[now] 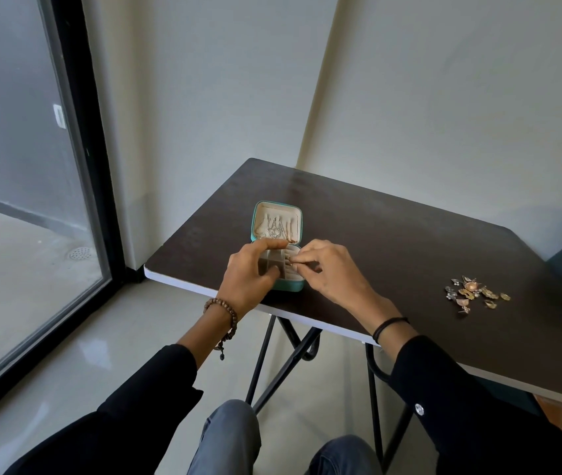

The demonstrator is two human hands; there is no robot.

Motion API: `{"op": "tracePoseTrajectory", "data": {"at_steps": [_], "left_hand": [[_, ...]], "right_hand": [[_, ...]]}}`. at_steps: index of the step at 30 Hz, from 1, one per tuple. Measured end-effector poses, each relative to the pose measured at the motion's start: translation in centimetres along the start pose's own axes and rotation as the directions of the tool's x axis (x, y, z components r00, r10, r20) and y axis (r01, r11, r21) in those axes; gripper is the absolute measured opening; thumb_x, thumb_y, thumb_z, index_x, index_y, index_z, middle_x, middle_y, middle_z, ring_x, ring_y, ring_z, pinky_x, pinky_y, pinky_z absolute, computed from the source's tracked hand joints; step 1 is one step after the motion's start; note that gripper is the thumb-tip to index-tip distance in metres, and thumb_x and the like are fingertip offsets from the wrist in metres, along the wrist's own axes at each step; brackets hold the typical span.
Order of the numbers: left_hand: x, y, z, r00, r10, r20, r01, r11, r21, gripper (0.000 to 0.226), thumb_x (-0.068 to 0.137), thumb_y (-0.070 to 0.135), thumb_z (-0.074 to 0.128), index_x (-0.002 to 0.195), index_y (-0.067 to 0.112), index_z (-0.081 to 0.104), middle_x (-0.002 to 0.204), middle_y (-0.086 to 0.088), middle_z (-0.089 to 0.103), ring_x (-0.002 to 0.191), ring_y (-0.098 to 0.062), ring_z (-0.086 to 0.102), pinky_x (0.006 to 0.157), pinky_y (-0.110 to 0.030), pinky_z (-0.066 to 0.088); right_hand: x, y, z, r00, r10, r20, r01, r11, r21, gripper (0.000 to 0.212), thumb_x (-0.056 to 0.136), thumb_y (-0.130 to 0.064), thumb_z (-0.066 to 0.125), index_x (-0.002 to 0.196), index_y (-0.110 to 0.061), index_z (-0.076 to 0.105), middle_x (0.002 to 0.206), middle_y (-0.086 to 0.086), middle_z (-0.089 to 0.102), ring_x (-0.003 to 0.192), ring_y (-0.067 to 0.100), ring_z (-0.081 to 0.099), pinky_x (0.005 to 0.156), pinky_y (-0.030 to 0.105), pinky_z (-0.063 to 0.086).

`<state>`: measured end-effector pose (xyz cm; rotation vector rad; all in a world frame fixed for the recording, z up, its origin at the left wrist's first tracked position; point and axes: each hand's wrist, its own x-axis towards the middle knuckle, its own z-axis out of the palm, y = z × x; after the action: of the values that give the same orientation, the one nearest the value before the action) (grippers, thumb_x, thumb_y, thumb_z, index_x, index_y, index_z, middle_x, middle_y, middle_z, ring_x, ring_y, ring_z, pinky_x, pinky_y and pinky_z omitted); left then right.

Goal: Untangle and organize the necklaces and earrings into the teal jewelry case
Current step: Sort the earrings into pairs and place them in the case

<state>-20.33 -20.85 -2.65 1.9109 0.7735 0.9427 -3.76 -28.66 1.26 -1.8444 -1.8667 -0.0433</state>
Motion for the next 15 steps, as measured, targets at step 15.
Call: {"op": "tracePoseTrajectory", "data": {"at_steps": [15], "left_hand": [[-0.1, 0.0, -0.1, 1.000, 0.021, 0.013, -0.022, 0.996, 0.083, 0.042, 0.093, 0.005, 0.061, 0.130, 0.024, 0.060, 0.143, -0.004, 0.049, 0.126, -0.025, 0.055, 0.090, -0.034, 0.059]], "right_hand": [[-1.8, -0.8, 1.3, 0.978, 0.158, -0.138, -0.146, 0.985, 0.089, 0.016, 0.097, -0.016, 0.065, 0.112, -0.014, 0.069, 0.116, -0.003, 0.058, 0.093, 0.002, 0.059, 0.076, 0.005, 0.045]]}}
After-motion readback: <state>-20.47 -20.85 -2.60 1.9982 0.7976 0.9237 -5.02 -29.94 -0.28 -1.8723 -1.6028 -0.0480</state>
